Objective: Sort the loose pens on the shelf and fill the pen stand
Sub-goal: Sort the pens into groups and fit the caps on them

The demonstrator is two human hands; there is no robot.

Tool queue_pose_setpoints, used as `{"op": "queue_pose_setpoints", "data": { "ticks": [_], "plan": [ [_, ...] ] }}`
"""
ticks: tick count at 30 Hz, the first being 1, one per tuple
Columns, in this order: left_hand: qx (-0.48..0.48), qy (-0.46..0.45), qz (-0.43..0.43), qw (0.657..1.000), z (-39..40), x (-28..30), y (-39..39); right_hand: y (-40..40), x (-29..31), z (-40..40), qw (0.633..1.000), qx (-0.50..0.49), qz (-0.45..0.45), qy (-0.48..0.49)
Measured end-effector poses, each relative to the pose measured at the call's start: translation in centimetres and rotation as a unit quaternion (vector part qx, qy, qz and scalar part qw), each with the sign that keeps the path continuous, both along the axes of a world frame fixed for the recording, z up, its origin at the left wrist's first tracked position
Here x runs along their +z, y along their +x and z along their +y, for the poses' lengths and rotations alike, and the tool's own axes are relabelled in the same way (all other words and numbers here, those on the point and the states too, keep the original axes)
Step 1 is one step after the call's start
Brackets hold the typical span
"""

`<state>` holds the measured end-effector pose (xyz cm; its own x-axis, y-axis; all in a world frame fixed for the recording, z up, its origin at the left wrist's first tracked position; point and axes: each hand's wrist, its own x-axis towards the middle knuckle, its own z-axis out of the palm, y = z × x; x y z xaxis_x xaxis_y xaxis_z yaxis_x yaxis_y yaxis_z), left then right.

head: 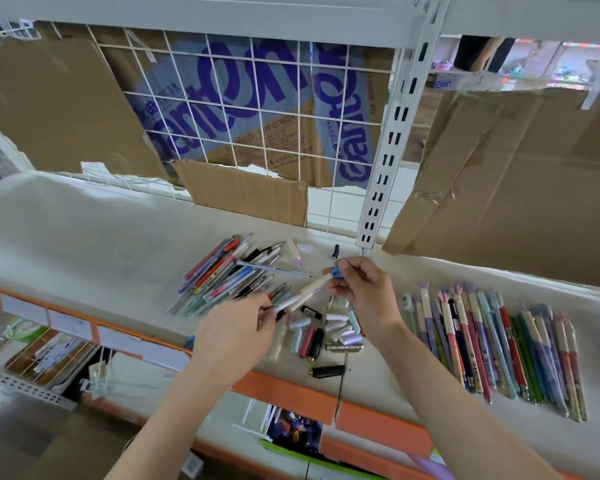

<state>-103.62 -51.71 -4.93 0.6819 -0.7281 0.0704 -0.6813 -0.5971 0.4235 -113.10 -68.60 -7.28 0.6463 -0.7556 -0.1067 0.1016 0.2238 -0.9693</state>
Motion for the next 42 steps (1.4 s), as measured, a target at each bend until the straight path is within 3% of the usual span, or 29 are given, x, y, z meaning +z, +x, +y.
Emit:
{"op": "queue_pose_setpoints", "data": {
  "ticks": [9,13,19,23,29,32,34,36,39,42],
  "plan": [
    [-0.014,-0.039,0.043,0.998,0.0,-0.6,0.3,-0.3,-0.3,-0.4,0.999,0.003,-0.01,0.036],
    [-0.047,-0.071,0.148,0.985,-0.1,-0.5,0.3,-0.5,-0.4,-0.7,0.994,0.012,-0.026,0.101],
    [-0.046,-0.092,0.205,0.973,-1.0,-0.8,-0.3,-0.5,0.1,1.1,0.977,0.107,-0.067,0.173],
    [-0.033,-0.106,0.261,0.959,-1.5,-0.9,-0.7,-0.3,-0.4,2.3,0.98,0.104,-0.049,0.166],
    [-0.003,-0.184,0.44,0.879,-2.5,-0.5,-1.9,-1.1,-0.1,2.8,0.98,0.109,-0.094,0.136],
    [-0.057,-0.168,0.375,0.91,-4.3,-0.2,-1.0,-1.6,0.7,2.2,0.988,0.102,-0.074,0.087],
    [-0.085,-0.141,0.259,0.952,-5.6,-0.8,0.9,-2.3,1.5,1.1,0.997,0.062,-0.027,0.025],
    [-0.055,-0.136,0.118,0.982,-6.2,-1.8,3.4,-3.6,2.0,-0.6,0.993,0.014,0.077,-0.091],
    [-0.048,-0.064,-0.064,0.995,-6.6,-3.6,6.3,-5.9,0.9,-2.6,0.936,-0.016,0.264,-0.232],
    [-0.069,0.023,-0.121,0.99,-7.0,-4.7,6.6,-7.3,-1.3,-2.8,0.902,-0.003,0.349,-0.255]
  ]
}}
